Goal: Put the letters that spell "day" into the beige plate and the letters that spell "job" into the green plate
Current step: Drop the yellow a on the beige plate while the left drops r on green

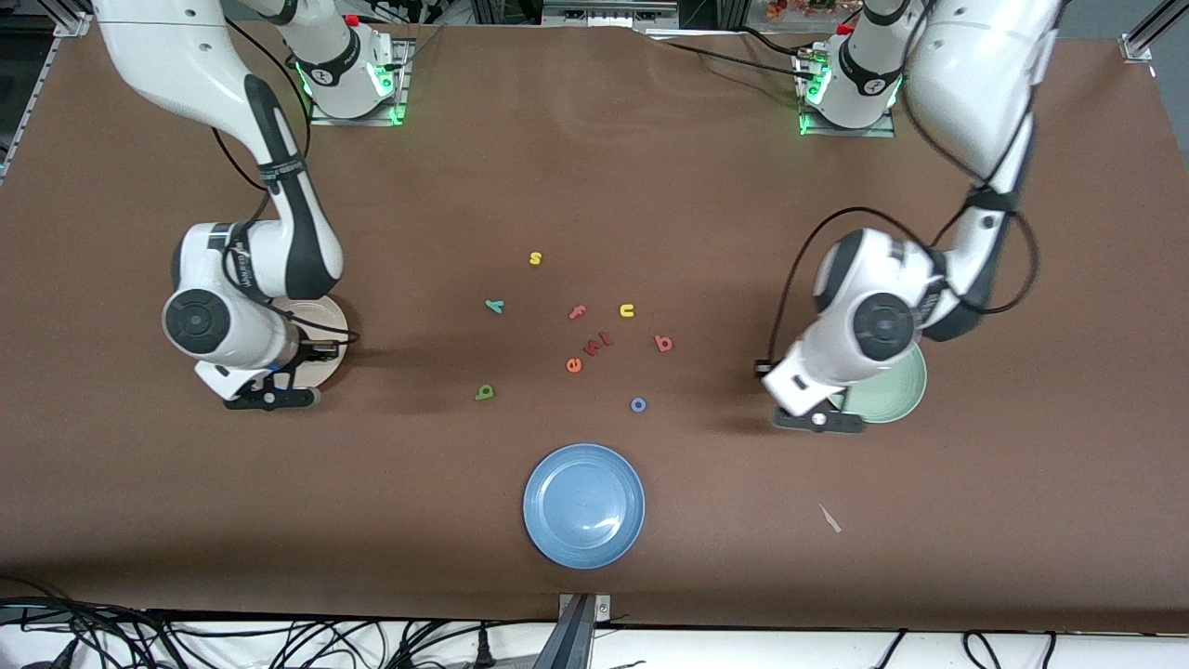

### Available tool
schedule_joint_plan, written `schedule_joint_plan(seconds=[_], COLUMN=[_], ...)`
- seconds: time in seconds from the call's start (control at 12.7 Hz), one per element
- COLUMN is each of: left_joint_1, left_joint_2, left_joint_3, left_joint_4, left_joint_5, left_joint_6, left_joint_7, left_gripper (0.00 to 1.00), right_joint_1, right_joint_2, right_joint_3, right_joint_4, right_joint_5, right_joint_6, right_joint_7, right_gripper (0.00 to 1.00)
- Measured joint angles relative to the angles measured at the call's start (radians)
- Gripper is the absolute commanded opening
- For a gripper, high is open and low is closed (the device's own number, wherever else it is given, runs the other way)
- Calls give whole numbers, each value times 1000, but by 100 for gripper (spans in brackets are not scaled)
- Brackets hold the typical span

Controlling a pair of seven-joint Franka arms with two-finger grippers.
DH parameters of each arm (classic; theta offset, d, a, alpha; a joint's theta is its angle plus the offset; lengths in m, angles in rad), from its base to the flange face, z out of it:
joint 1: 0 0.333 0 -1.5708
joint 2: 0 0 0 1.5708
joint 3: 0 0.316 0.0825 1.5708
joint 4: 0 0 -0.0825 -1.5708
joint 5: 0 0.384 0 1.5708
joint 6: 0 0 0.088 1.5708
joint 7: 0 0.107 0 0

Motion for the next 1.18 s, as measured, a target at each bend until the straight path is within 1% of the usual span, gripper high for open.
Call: schedule_joint_plan(seconds=[0.08,0.16,0.31,0.39,0.55,0.63,0.71,0.78,1.02,1.18], left_joint_1=[43,79,138,155,163,162,162,162,162,160], left_joint_2=[-22,-32,-29,-18,23,46,65,78,87,78], left_joint_3=[1,1,1,1,1,-1,-1,-2,-3,-18], left_joint_4=[-4,-13,-51,-74,-98,-100,-101,-102,-106,-101], left_joint_5=[1,9,59,102,150,152,152,152,152,152], left_joint_6=[-52,-86,-100,-99,-91,-83,-67,-49,-29,-29], left_joint_7=[21,36,55,59,59,59,59,59,58,58], left_gripper=[0,0,0,0,0,3,28,99,100,100], right_joint_1=[-16,-31,-51,-52,-38,-29,-22,-16,-12,-12], right_joint_2=[0,0,0,0,-4,-7,-10,-14,-36,-46], right_joint_3=[-2,-3,-2,0,20,38,62,87,175,238], right_joint_4=[-9,-17,-27,-27,-26,-26,-26,-26,-26,-26], right_joint_5=[0,0,0,16,60,63,65,65,65,64], right_joint_6=[0,0,-5,-10,-12,-18,-30,-42,-76,-83], right_joint_7=[-14,-22,-32,-26,27,60,76,77,-38,-131], right_gripper=[53,100,100,100,100,100,100,100,100,100])
